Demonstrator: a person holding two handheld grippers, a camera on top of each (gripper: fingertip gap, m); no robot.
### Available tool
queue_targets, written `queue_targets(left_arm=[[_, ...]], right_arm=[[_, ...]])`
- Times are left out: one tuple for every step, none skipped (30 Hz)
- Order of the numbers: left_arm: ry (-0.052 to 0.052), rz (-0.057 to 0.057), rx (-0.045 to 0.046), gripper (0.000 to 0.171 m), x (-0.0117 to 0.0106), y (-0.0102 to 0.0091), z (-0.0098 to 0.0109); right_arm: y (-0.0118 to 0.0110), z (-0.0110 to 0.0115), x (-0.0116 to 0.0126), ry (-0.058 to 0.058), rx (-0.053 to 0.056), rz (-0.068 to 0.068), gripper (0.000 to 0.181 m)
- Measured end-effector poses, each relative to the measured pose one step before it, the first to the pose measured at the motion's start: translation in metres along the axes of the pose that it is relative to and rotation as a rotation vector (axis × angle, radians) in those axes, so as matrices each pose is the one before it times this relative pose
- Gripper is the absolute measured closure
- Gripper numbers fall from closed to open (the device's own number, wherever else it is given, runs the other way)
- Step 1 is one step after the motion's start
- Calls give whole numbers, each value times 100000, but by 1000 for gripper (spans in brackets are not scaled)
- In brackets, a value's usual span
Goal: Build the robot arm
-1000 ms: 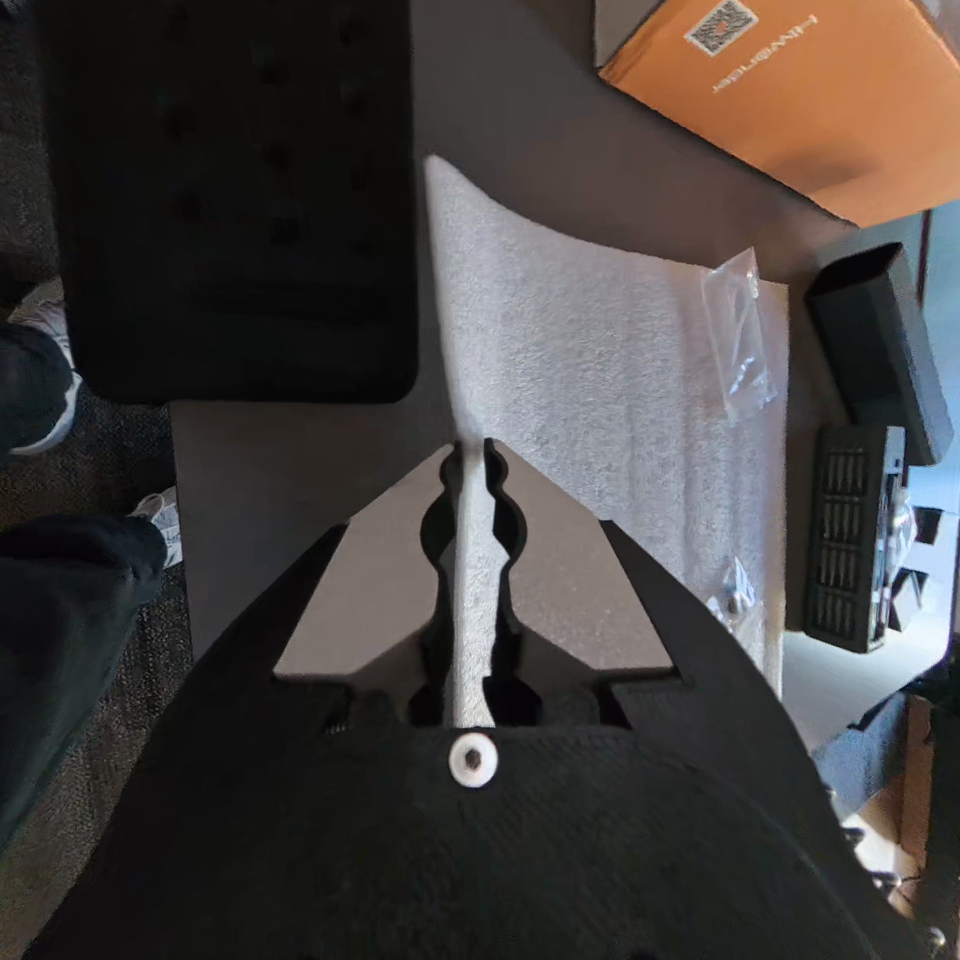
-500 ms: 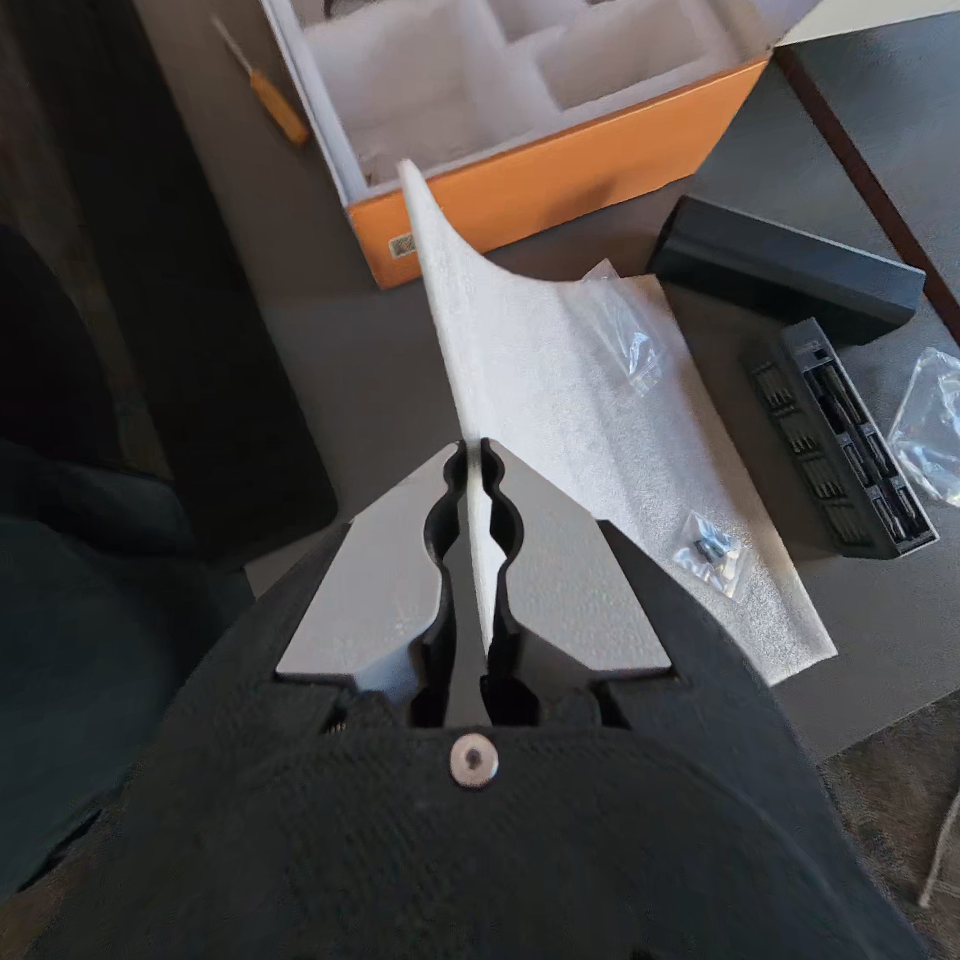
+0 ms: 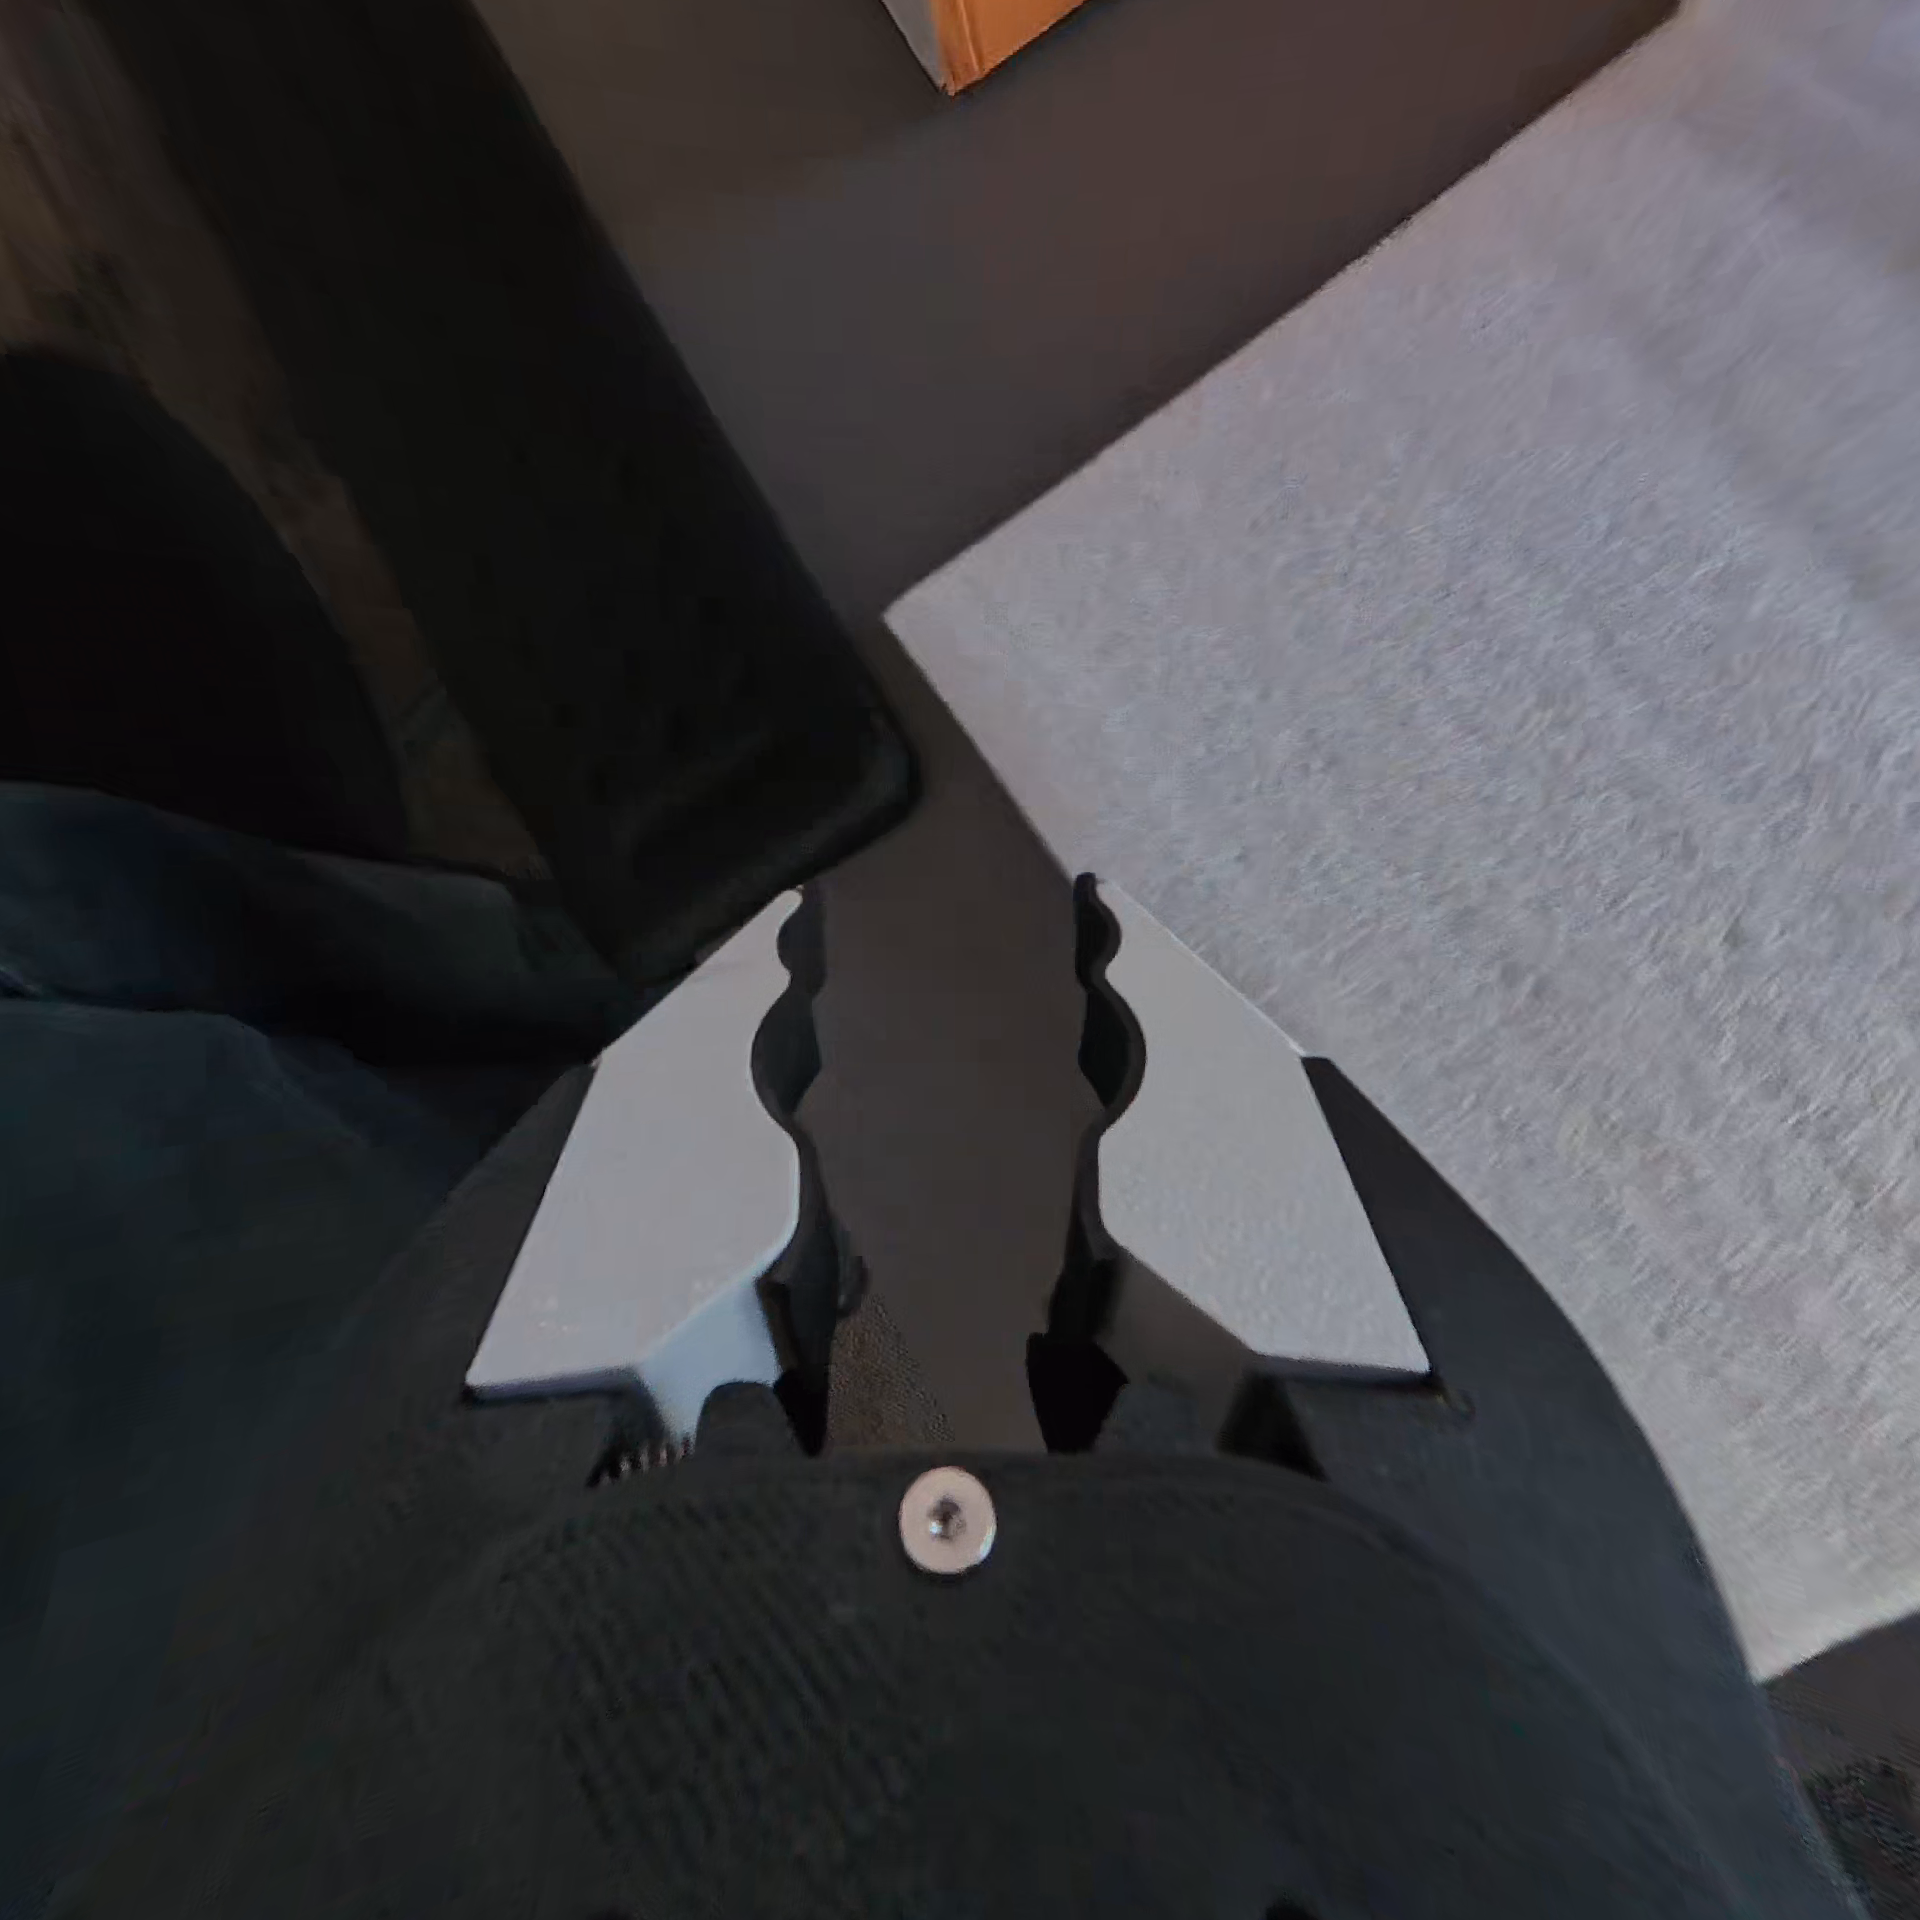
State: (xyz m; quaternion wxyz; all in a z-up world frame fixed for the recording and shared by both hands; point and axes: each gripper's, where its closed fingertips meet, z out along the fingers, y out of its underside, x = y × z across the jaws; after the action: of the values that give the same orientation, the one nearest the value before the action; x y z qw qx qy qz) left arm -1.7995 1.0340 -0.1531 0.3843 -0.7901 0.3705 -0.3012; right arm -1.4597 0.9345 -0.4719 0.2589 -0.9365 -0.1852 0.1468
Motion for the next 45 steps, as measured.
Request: queue_targets(left_arm=[[184, -150, -811, 110, 1035, 330, 670], [-465, 96, -1395, 107, 1072, 450, 732], [-1423, 297, -1640, 103, 1034, 510, 800], [-1298, 152, -1312, 99, 1168, 503, 865], [-1046, -250, -772, 94, 1254, 475, 930], [-1424, -535, -504, 89, 1218, 504, 1043], [-1096, -489, -372, 83, 1295, 498, 1164], [-795, -267, -103, 75, 1376, 428, 1313], [-1625, -84, -10, 64, 1270, 336, 1436], [-1539, 86, -446, 54, 1339, 231, 1564], [-29, 183, -1224, 44, 1596, 152, 1712], [688, 455, -1826, 36, 1665, 11, 1870], [767, 1382, -1579, 31, 1571, -219, 2061], [735, 2502, -862, 28, 1428, -495, 2253], [850, 3146, -622, 25, 1276, -626, 2478], [640, 2744, -1414, 22, 1049, -570, 2676], [1264, 1870, -2553, 16, 966, -425, 2790], [1747, 1158, -3536, 13, 851, -280, 2767], [617, 997, -3593, 13, 506, -205, 2644], [-710, 1077, -2944, 13, 143, -169, 2468], [-1545, 984, -2284, 13, -123, -142, 2245], [-1287, 452, -1961, 13, -211, -28, 2058], [-332, -956, -1918, 13, -211, 55, 1858], [5, -1518, -1188, 13, -287, 16, 1663], [-192, -823, -372, 13, -395, -59, 1515], [-524, 392, 174, 13, -501, -134, 1396], [-944, 1201, 351, 13, -582, -139, 1310], [-872, 1611, 207, 13, -584, -149, 1232], [-1224, 2020, 161, 13, -642, -158, 1135], [-1350, 2034, 350, 13, -662, -195, 1064], [-296, 1104, 195, 13, -489, -161, 1051], [992, -45, -423, 13, -303, -86, 1001], [609, -441, -763, 13, -375, -14, 912], [-98, -147, -646, 13, -453, 61, 851], [61, 248, -848, 13, -363, 215, 846], [634, 251, -1422, 13, -186, 391, 850], [1296, 205, -2103, 13, 32, 620, 863], [1549, 342, -2960, 13, 177, 845, 860], [657, 756, -1599, 12, 157, 702, 672], [-1050, 1442, 4282, 13, -23, -207, 106], [197, 379, 4890, 15, 72, -185, -37], [549, -1555, 3954, 14, -20, 4, 29], [147, 289, 4668, 14, 9, -82, -76], [106, 368, 2378, 15, 39, 14, -114], [-53, 59, -306, 15, 10, 38, -59]], right_arm=[[731, -187, -266, 2738, 1285, 1615, 131], [866, -325, -74, 3673, 799, 1831, 129], [946, -422, -36, 3343, 593, 2476, 125], [978, -507, 21, 2987, 385, 2206, 119], [968, -609, 188, 3207, 164, 1390, 114], [887, -723, 436, 3774, -122, 222, 110], [692, -868, 770, 4570, -492, -1370, 106], [344, -1055, 1044, 4684, -117, -2110, 101], [-153, -1249, 1306, 4415, 1328, -1987, 98], [-622, -1413, 1759, 5434, 2876, -909, 96], [-1036, -1403, 2129, 6089, 4399, 521, 94], [-1382, -1172, 2206, 5173, 5620, 1849, 93], [-1446, -801, 2082, 3888, 5449, 2651, 93], [-1264, -347, 1827, 2565, 4181, 3482, 92], [-936, 119, 1332, 357, 2065, 4442, 86], [-447, 484, 858, -1410, -883, 5049, 78], [39, 744, 587, -1774, -3341, 4862, 68], [324, 948, 304, -2384, -4245, 3613, 55], [496, 1083, 187, -2284, -4109, 2051, 48], [650, 1155, 418, -51, -3703, 933, 45], [650, 1222, 551, 1423, -2671, 447, 43], [603, 1209, 431, 1065, -1926, 462, 42], [549, 1197, 329, 1004, -1499, 263, 42], [541, 1159, 279, 1221, -1577, 404, 41], [379, 1092, 167, 982, -1083, 367, 41], [198, 996, 12, 470, -381, 92, 41], [-60, 928, -233, -666, 491, 108, 41], [-279, 893, -400, -1321, 1156, -371, 40], [-280, 863, -153, 465, 198, -1210, 40], [-454, 865, -93, 906, 530, -1583, 41], [-563, 909, -95, 658, 972, -1276, 41], [-466, 959, -96, 259, 205, 385, 41], [-319, 975, -109, -359, -539, 2070, 41], [-226, 940, -78, -466, -653, 2458, 40], [-96, 842, -44, -230, -602, 1841, 40], [103, 760, 1, 273, -607, 1157, 40], [435, 710, -32, 229, -1470, 981, 40], [756, 651, -111, -94, -2622, 886, 40], [68, 224, -23, 249, 2038, 727, 40], [-93, -28, 57, 658, 3568, -636, 40], [-98, 45, 3, -419, 4320, 182, 40], [-270, -13, 56, -326, 6796, -1134, 40], [-17, -150, 56, 198, 2836, 778, 41], [153, -1, -50, -107, -1358, -146, 40], [-57, -17, -8, 274, 254, -182, 41]])
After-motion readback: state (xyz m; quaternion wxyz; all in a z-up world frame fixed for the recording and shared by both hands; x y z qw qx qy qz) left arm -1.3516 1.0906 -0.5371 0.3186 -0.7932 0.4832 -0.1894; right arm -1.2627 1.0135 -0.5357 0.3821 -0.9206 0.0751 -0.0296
